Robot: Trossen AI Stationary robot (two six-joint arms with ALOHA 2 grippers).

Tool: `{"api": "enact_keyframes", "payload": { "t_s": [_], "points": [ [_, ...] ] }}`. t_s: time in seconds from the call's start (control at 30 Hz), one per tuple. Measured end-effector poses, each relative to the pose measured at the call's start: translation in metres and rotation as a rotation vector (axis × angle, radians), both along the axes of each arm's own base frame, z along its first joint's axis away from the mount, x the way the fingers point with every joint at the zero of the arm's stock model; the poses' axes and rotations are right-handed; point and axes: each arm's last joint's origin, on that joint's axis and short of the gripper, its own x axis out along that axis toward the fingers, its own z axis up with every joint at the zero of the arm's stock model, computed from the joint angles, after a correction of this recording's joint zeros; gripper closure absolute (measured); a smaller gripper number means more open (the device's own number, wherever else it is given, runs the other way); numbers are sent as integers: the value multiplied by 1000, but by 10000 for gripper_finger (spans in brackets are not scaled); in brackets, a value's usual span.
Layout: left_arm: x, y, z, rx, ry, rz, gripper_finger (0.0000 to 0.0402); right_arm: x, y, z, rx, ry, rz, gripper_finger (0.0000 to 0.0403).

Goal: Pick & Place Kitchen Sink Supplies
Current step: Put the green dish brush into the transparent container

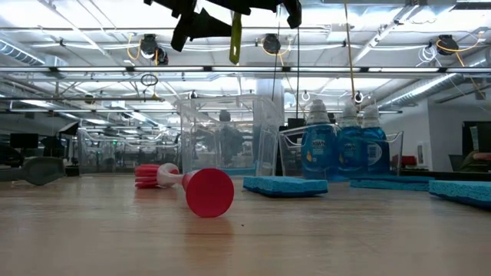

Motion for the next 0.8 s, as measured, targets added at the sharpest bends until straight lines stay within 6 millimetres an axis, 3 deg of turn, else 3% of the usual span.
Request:
{"api": "enact_keyframes", "payload": {
  "t_s": [0.17, 0.27, 0.53, 0.8],
  "points": [
    [0, 0, -1, -3, 7, 3, 194, 0, 0, 0, -11, 5, -21, 368],
    [0, 0, -2, -10, 12, 5, 217, 0, 0, 0, -11, 5, -20, 368],
    [1, 5, -1, -10, 9, -27, 380, 0, -1, 0, 4, -2, -24, 368],
    [2, 8, 0, -27, 0, -67, 384, 0, 0, 0, 17, -11, -19, 370]
  ]
}}
